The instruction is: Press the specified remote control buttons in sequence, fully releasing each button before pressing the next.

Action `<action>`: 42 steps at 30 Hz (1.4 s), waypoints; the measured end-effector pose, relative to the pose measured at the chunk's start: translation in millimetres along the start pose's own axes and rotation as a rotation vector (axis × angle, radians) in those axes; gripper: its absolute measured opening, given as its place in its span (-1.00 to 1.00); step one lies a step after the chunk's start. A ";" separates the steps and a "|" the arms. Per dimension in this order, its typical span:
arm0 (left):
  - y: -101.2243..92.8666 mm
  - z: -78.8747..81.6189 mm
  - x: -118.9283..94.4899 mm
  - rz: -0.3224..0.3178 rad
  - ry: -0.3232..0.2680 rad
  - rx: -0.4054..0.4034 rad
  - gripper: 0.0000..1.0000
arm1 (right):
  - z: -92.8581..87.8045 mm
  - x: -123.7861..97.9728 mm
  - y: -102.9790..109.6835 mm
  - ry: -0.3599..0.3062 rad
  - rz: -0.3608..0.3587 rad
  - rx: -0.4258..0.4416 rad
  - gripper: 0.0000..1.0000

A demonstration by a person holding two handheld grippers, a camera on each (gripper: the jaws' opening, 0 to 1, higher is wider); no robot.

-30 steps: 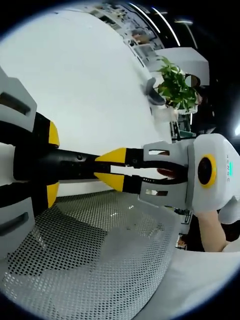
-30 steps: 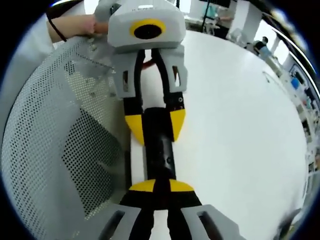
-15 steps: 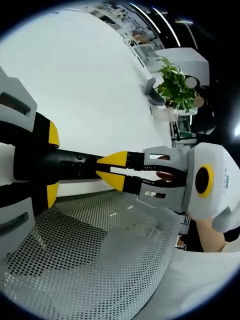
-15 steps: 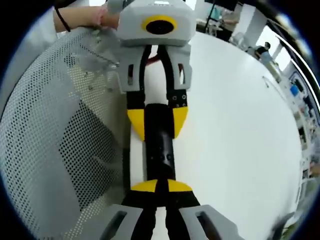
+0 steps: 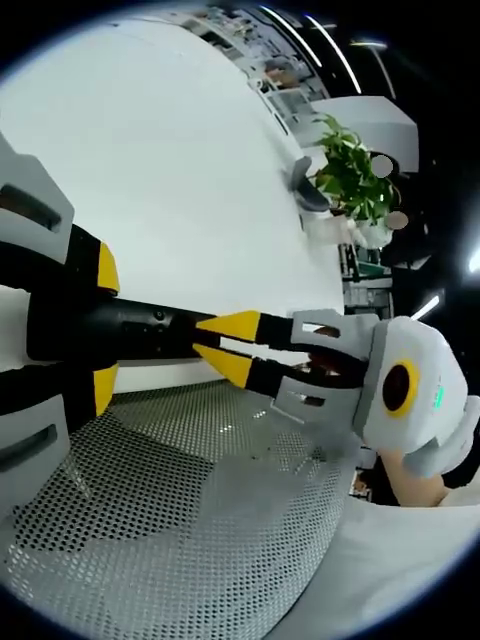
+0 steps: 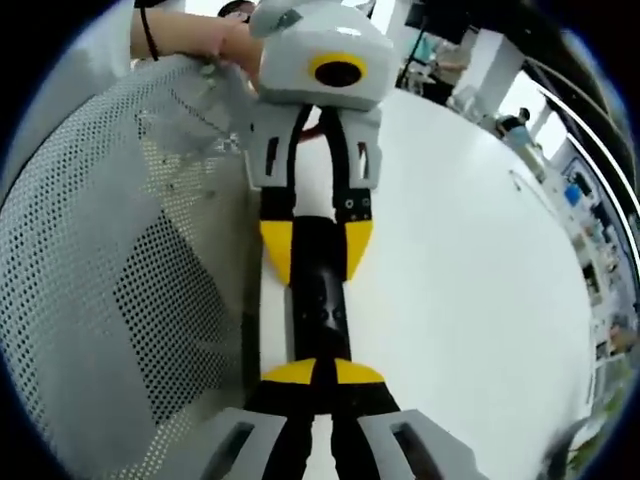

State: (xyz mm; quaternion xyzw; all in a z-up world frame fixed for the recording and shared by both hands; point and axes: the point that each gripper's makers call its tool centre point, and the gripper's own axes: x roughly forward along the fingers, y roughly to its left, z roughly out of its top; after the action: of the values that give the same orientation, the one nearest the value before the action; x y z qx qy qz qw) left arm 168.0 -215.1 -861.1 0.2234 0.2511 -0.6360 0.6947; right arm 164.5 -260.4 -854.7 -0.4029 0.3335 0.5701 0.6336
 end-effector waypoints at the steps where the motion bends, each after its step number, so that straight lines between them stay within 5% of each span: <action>1: -0.1 0.2 -0.1 0.000 0.000 0.000 -0.51 | 0.1 0.0 0.0 -0.001 0.002 0.012 -0.98; 21: -0.2 0.2 0.7 -0.004 0.000 0.004 -0.51 | -2.3 0.9 -1.3 0.074 0.011 -0.059 -1.00; 30: 0.0 0.2 0.7 -0.007 -0.003 0.004 -0.51 | -2.6 0.5 -3.8 0.046 0.043 0.027 -1.00; 37: -0.1 0.3 0.5 -0.005 -0.004 0.003 -0.51 | -1.8 -1.2 -3.9 -0.057 0.016 0.158 -1.00; 42: -0.2 0.3 0.2 -0.005 -0.003 0.002 -0.51 | 0.8 -1.3 -5.5 -0.159 0.038 0.331 -1.00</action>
State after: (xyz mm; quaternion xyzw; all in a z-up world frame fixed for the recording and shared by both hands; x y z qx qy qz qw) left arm 167.8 -215.5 -861.0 0.2225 0.2498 -0.6384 0.6932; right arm 169.7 -260.5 -852.4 -0.2405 0.3792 0.5493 0.7047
